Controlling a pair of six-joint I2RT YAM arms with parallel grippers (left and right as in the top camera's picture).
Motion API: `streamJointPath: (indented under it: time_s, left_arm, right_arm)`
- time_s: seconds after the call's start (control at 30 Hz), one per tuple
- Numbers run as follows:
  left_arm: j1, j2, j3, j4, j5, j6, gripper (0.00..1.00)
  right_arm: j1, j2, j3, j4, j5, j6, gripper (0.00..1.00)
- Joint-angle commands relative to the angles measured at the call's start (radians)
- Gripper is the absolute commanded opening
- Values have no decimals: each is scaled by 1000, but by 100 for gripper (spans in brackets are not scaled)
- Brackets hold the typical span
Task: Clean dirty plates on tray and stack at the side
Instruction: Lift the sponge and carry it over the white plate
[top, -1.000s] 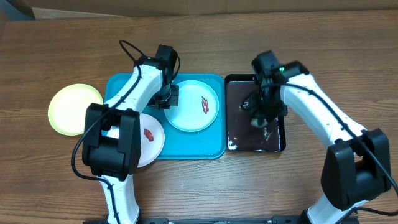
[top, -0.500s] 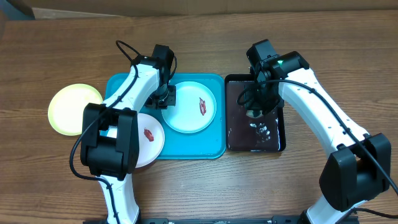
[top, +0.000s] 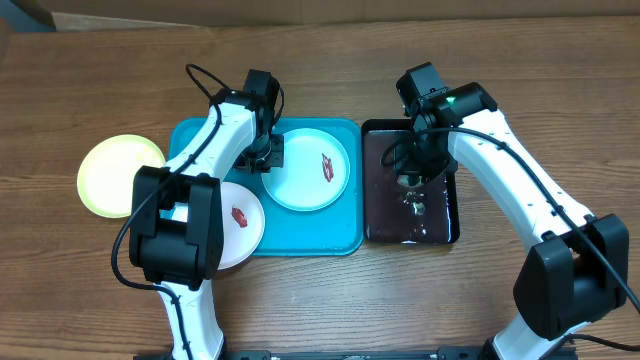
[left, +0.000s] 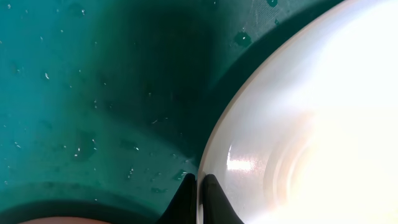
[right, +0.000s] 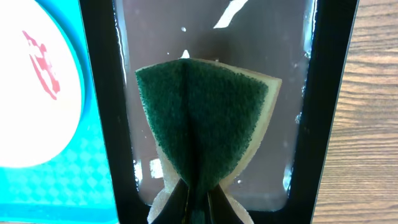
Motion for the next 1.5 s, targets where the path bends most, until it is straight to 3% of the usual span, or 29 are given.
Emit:
streamJointPath:
  time_s: [0.0, 0.27, 0.4, 0.47, 0.53, 0.9, 1.23, 1.47]
  left_arm:
    - [5, -27, 19, -2, 32, -29, 4]
    - [8, -27, 19, -10, 31, -32, 5]
    - [7, -27, 19, -4, 31, -32, 12]
    - [8, -27, 19, -2, 31, -32, 12]
    - [8, -27, 19, 0, 32, -33, 4]
    - [6, -27, 19, -2, 32, -40, 4]
    - [5, -27, 19, -5, 51, -40, 4]
    - [6, -27, 19, -5, 51, -40, 4]
  right_arm:
    - [5, -5, 18, 0, 27, 74, 4]
    - [5, -5, 18, 21, 39, 10, 4]
    - [5, -5, 28, 41, 39, -21, 4]
    - [5, -5, 48, 34, 39, -21, 4]
    - [5, -5, 85, 27, 32, -21, 4]
    - [108, 3, 162, 116, -46, 18, 4]
    - [272, 118, 162, 219, 108, 67, 4]
    - [310, 229, 162, 283, 246, 67, 4]
